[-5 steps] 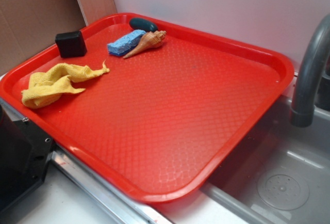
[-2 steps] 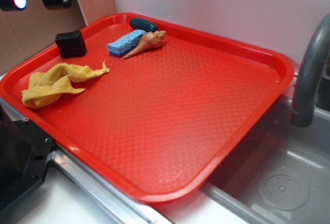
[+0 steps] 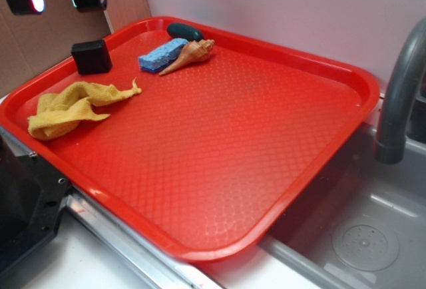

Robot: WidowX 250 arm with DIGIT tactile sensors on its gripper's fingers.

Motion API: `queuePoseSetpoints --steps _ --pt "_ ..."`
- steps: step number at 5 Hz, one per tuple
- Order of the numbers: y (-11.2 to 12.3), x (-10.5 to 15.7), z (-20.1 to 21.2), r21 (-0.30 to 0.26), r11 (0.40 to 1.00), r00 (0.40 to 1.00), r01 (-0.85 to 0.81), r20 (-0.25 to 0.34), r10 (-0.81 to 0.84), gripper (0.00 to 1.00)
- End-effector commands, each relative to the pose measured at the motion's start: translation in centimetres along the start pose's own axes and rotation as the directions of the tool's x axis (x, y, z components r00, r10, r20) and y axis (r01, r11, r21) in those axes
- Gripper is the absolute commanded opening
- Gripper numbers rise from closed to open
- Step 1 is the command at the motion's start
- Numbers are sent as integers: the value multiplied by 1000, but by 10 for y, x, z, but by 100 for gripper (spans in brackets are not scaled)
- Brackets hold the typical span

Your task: Grab the black box.

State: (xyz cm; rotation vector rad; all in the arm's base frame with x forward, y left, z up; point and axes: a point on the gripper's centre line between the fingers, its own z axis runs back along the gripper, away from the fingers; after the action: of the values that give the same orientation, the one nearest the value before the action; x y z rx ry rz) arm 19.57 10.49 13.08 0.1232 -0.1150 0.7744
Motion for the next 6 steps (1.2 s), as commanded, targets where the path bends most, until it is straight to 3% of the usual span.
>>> queuePoseSetpoints --steps 1,2,3,4,5,6 --pt "4 23 -19 14 1000 960 2 281 -6 100" --pt "1 29 -20 -32 969 923 244 314 -222 100" --pt "3 19 -14 -211 869 887 448 223 -403 100" --pt "5 24 -20 -265 730 774 630 134 -619 100" --pt "5 37 -38 -208 552 585 807 168 -793 100" --pt "-3 48 -48 -31 318 319 947 36 -947 100"
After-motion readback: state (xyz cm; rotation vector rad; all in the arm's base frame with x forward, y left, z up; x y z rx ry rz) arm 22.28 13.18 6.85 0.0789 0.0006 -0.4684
